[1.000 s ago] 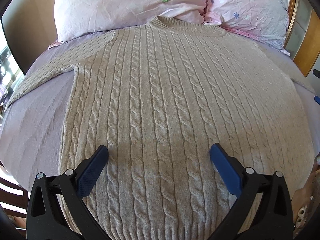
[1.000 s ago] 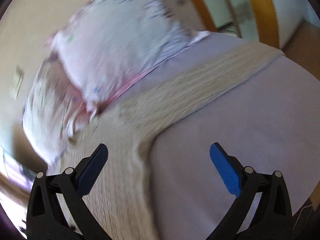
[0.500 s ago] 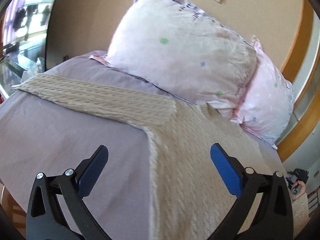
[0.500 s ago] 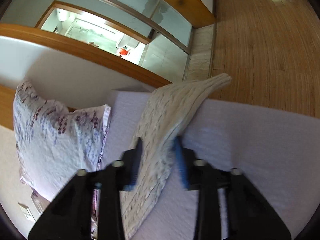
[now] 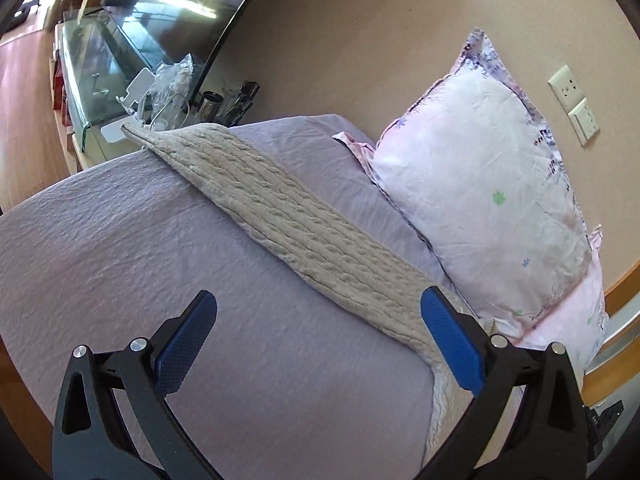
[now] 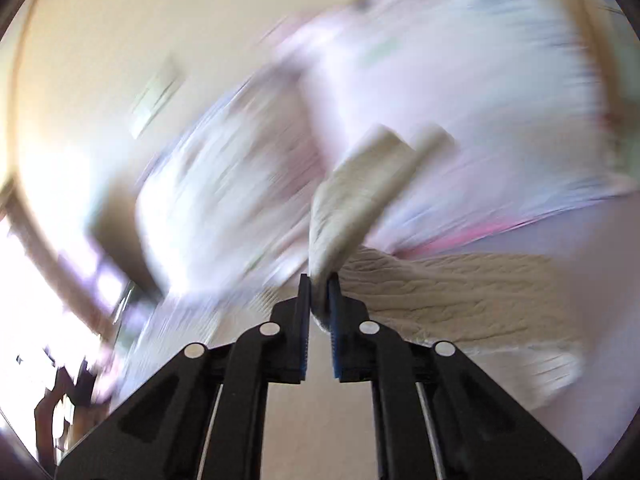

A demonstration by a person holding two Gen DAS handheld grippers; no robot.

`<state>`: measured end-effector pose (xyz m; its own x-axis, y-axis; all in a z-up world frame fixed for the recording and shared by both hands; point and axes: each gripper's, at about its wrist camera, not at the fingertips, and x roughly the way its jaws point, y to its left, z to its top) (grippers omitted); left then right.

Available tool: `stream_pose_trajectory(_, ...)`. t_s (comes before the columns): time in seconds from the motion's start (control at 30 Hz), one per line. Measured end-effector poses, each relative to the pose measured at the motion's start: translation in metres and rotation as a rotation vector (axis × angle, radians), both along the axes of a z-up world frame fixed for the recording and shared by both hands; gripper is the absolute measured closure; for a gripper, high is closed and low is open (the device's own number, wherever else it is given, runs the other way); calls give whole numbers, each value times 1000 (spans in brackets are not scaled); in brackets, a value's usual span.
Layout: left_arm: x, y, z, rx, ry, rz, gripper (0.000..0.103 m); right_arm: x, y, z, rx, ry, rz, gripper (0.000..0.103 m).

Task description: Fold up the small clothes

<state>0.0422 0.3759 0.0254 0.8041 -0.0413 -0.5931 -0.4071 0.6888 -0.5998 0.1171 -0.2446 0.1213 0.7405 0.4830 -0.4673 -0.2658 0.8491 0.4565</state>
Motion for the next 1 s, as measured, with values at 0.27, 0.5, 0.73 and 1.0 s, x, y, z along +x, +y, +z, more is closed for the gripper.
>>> stream_pose_trajectory(0.27, 7, 55, -21, -190, -29, 162, 1, -11, 51, -23, 3, 61, 125, 27)
stream_pose_trajectory(0.5, 19, 90, -24, -251, -19, 263, 11, -23, -49, -39, 94, 117, -117, 23)
stream_pose_trajectory(0.73, 29, 123, -46, -380, -22, 330, 71, -47, -92, -56, 134, 100, -220, 20)
stream_pose_trajectory(1.0, 46, 98, -11, -241, -72, 239, 96, -59, -115, -67, 143, 87, -262, 19)
